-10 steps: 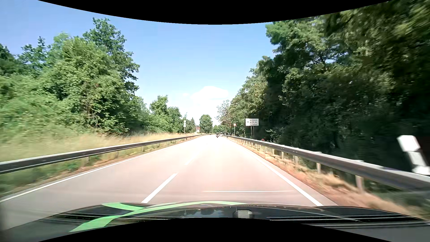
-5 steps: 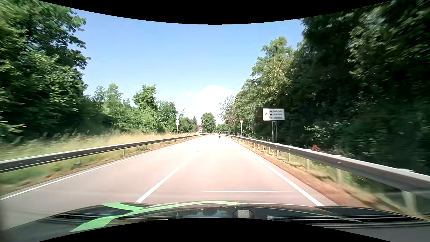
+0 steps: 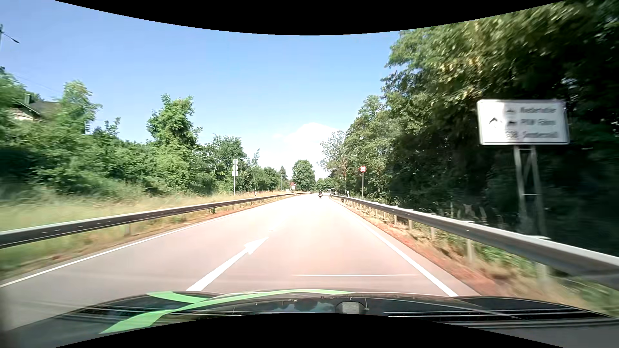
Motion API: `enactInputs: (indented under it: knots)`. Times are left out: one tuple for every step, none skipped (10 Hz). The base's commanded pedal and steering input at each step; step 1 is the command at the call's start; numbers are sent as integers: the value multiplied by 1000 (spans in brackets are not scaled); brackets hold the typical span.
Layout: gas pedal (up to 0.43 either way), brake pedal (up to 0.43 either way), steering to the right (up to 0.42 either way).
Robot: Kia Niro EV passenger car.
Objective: Follow the waypoints while adhering to traffic rules and regulations
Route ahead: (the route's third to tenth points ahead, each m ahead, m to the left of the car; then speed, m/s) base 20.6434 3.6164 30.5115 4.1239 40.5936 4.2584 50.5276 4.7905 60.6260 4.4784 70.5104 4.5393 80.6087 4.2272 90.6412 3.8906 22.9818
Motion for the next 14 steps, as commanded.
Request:
enactInputs:
  knots:
    - [311,0,-13]
    - [268,0,-13]
    - [268,0,-12]
    - [268,0,-11]
    - [268,0,-11]
    - [280,0,-9]
    - [287,0,-8]
    - [287,0,-5]
    - [287,0,-2]
    - [268,0,-1]
    - [228,0,-1]
    - [220,0,-1]
    - [209,0,-1]
    - [177,0,-1]
